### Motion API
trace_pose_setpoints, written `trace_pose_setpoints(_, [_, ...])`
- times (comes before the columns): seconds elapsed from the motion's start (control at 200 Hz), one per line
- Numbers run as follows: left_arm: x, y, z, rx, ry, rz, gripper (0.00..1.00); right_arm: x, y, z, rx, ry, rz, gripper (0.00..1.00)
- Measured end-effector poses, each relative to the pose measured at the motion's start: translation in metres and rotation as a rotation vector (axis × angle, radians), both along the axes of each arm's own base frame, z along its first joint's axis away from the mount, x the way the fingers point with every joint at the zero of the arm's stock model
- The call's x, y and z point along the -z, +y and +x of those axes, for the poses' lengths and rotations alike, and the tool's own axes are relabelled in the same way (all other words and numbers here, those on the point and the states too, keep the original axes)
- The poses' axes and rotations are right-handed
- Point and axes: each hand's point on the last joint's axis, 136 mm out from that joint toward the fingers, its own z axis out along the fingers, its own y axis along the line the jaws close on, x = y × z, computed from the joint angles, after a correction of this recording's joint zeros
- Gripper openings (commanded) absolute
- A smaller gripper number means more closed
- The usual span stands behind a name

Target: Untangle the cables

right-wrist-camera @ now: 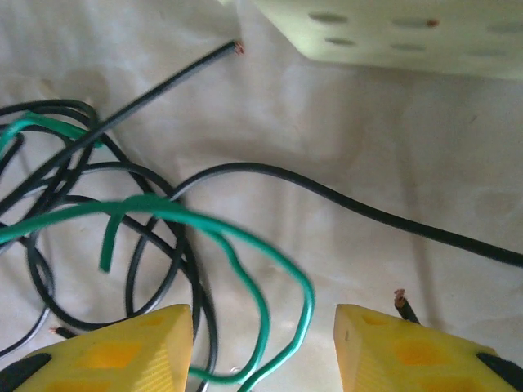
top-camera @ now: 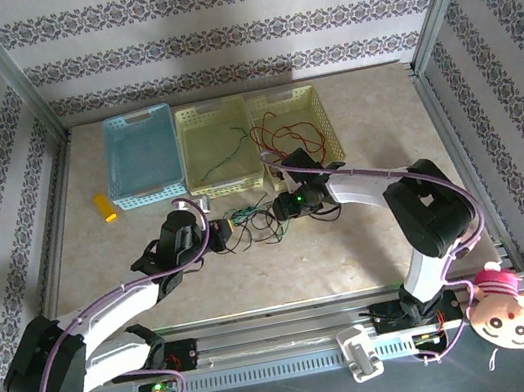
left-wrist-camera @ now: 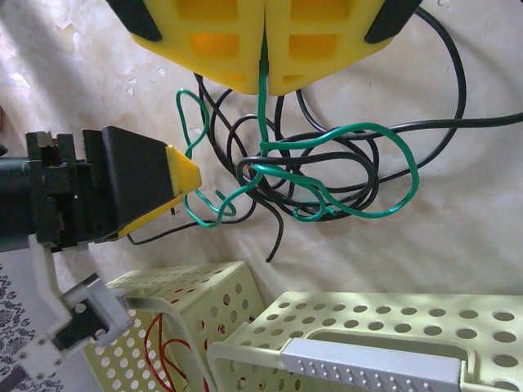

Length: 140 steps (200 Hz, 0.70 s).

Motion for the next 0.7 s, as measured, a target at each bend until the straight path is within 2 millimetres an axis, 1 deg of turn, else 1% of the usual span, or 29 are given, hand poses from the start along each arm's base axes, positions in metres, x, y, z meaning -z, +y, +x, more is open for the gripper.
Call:
trace_pose_setpoints(0.275, [0.0,-0.001,-0.001,0.011,-0.002,0.001,0.0,0.002,0.002,0.004,-0.004,-0.013,0.001,0.48])
trace_pose_setpoints(0.455, [0.0,-0.002,-0.002,0.018,-0.002,0.0,0.0,-0.003,0.011,0.01,-0.006,-0.025,0.087,0.45])
trace_pose_setpoints(0.59, [0.0,-0.002,-0.002,0.018,-0.002,0.0,0.0,-0.005,0.016,0.012,-0.011,-0.027,0.167,0.36])
trace_pose_setpoints(0.64, [0.0,-0.002,-0.002,0.018,-0.002,0.0,0.0,-0.007,0.017,0.012,-0.008,-0.027,0.192,0.3])
trace_pose_setpoints(0.7, [0.0,-0.002,-0.002,0.018,-0.002,0.0,0.0,-0.009,0.019,0.01,-0.01,-0.027,0.214,0.2])
